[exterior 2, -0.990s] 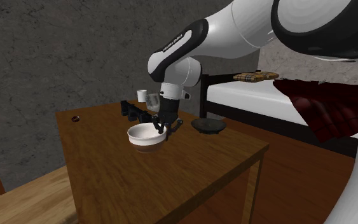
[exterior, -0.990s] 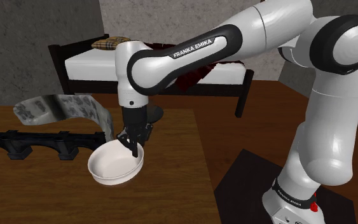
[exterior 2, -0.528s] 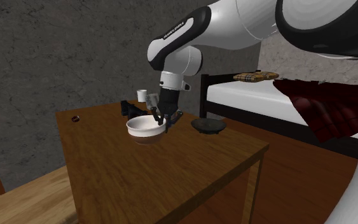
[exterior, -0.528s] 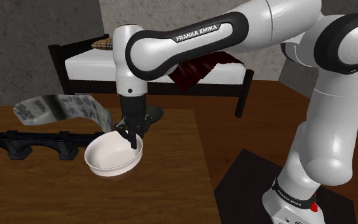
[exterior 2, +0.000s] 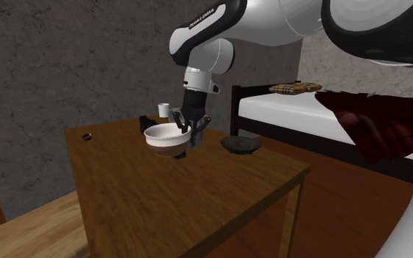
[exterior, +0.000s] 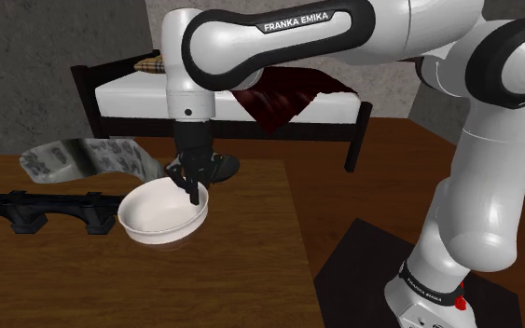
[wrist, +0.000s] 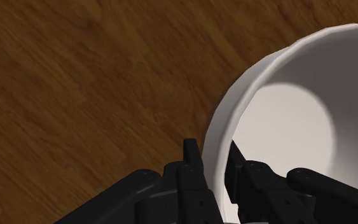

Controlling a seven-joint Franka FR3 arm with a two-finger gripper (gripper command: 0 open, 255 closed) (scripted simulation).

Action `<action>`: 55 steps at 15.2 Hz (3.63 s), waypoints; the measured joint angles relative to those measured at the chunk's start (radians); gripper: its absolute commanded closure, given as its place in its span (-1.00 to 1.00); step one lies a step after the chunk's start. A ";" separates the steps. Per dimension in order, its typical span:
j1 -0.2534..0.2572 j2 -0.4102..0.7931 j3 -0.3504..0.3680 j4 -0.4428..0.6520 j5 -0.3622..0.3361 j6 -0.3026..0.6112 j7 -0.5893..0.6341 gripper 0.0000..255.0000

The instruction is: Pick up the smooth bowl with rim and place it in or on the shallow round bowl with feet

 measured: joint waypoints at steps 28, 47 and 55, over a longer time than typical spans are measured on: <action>-0.235 0.378 -0.178 0.676 -0.101 -0.384 -0.379 1.00; -0.272 0.431 -0.196 0.555 -0.111 -0.220 -0.450 1.00; -0.273 0.429 -0.196 0.546 -0.111 -0.213 -0.451 -1.00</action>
